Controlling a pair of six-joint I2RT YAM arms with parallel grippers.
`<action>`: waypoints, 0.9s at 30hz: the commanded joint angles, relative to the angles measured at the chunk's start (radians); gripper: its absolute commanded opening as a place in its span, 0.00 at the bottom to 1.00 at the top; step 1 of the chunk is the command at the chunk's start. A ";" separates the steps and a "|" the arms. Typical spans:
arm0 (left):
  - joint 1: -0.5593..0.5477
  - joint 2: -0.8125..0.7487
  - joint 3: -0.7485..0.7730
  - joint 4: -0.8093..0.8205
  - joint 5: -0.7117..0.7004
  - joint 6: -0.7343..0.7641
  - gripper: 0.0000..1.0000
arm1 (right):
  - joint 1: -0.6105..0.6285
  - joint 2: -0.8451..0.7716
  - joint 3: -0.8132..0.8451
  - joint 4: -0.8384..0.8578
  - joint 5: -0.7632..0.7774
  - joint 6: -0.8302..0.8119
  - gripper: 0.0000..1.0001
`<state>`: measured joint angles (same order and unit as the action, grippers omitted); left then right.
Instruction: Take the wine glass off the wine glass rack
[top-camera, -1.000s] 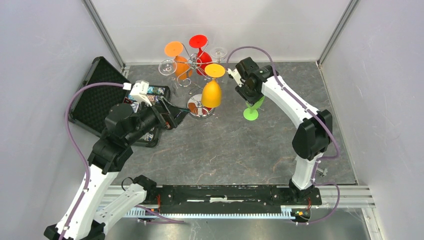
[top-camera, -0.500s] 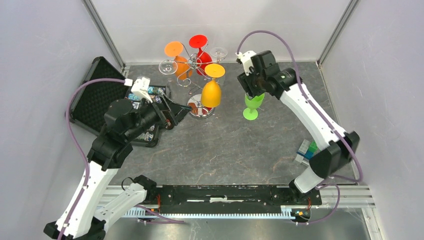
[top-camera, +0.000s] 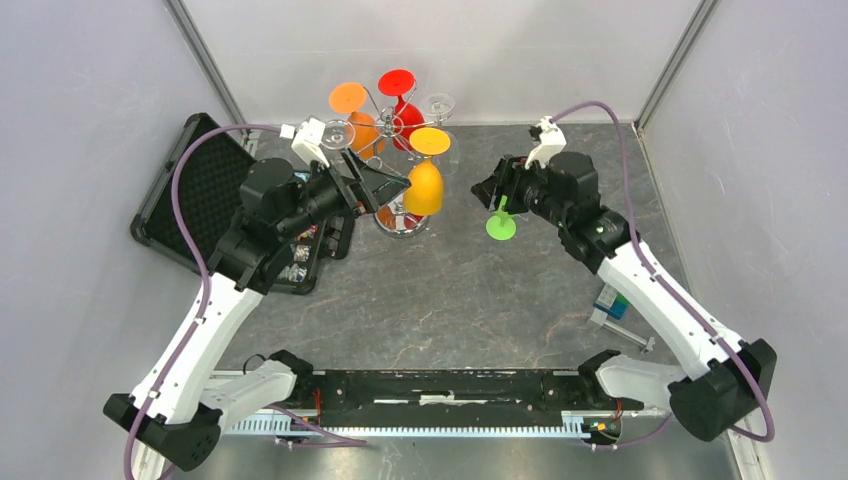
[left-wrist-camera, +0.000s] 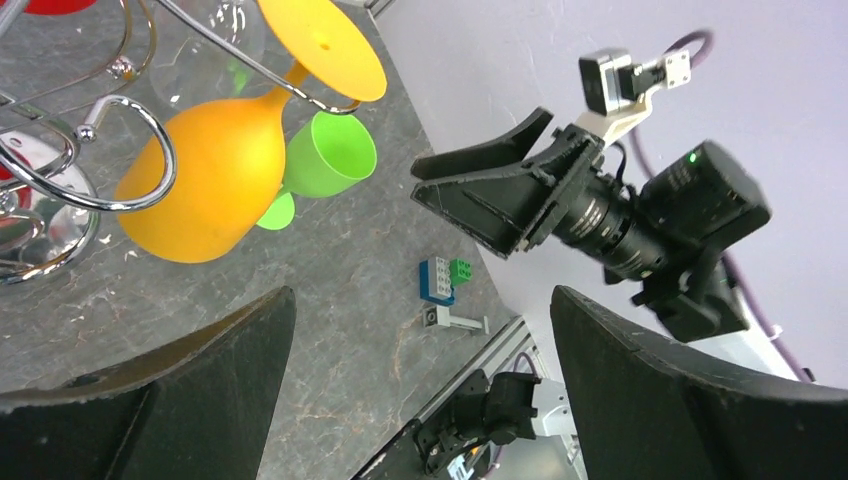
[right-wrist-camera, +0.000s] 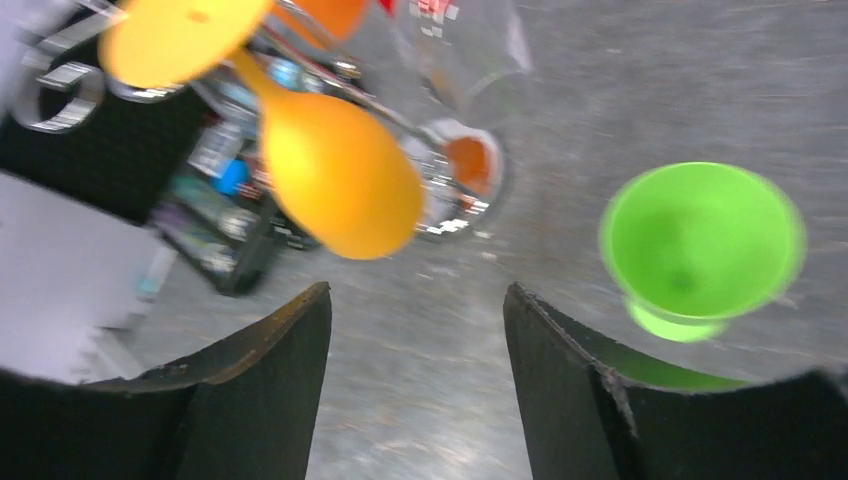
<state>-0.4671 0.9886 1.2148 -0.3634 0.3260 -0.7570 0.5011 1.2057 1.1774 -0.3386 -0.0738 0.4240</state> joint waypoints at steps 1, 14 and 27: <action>-0.003 -0.031 0.032 0.081 -0.016 -0.034 1.00 | -0.003 -0.092 -0.156 0.555 -0.198 0.406 0.71; -0.002 -0.125 0.034 -0.062 -0.086 0.123 1.00 | -0.003 0.096 -0.132 0.796 -0.168 0.795 0.70; -0.002 -0.175 0.035 -0.138 -0.100 0.190 1.00 | -0.003 0.257 -0.045 0.919 -0.139 0.917 0.59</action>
<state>-0.4671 0.8314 1.2175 -0.4877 0.2367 -0.6296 0.5011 1.4334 1.0439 0.4805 -0.2272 1.2991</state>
